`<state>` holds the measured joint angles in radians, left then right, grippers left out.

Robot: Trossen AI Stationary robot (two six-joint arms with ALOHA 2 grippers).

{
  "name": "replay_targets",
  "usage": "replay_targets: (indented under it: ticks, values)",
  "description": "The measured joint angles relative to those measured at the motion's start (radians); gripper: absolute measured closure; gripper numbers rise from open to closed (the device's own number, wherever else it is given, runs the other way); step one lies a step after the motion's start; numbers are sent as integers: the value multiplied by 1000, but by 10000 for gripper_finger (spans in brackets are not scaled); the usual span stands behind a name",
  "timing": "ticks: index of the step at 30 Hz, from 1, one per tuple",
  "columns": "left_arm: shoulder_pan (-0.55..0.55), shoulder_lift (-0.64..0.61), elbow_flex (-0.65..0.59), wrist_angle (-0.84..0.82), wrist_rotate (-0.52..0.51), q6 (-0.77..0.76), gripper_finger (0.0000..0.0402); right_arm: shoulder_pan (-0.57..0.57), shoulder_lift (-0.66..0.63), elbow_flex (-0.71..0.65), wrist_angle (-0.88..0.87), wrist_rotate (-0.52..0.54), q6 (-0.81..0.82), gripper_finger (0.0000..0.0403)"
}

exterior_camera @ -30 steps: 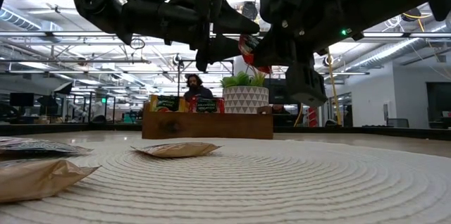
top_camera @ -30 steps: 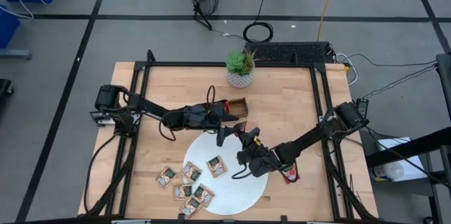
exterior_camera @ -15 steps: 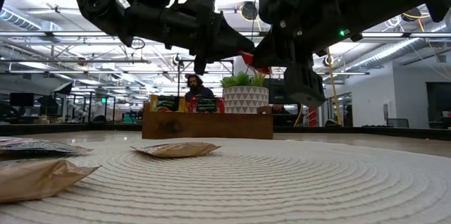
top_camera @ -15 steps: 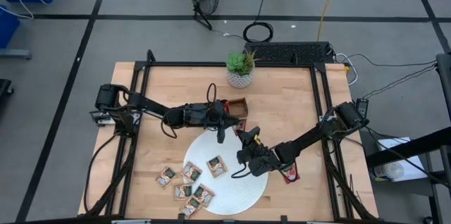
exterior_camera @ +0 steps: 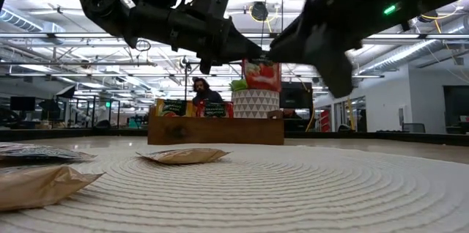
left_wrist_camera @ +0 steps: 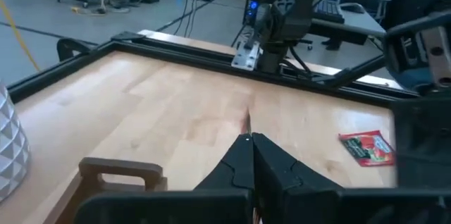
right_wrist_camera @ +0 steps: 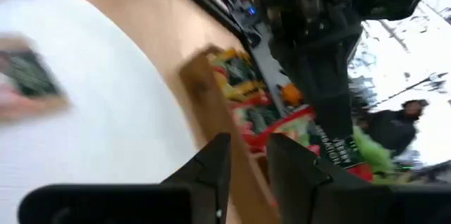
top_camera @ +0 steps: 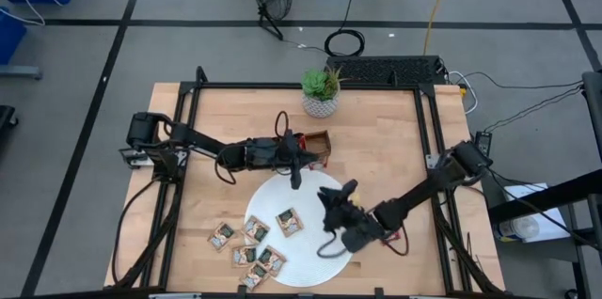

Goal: Pick & Place Tea
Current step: Put the strawberry tea bag into the wooden organizer

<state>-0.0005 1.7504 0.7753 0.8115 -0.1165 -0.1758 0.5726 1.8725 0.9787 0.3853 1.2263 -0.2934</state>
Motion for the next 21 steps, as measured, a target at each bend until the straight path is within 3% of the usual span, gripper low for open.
replay_targets:
  ticks: [3,12,18,21]
  values:
    - [-3,0,0,7,1,6,400,47,0,0,-1,0,81,321]
    - [-49,-88,0,5,1,170,401,116,0,0,-1,13,124,332]
    - [-57,-133,0,-30,-39,246,401,142,0,-9,-9,130,182,340]
    - [-49,-137,0,-26,-42,264,401,149,-7,-32,-10,132,224,343]
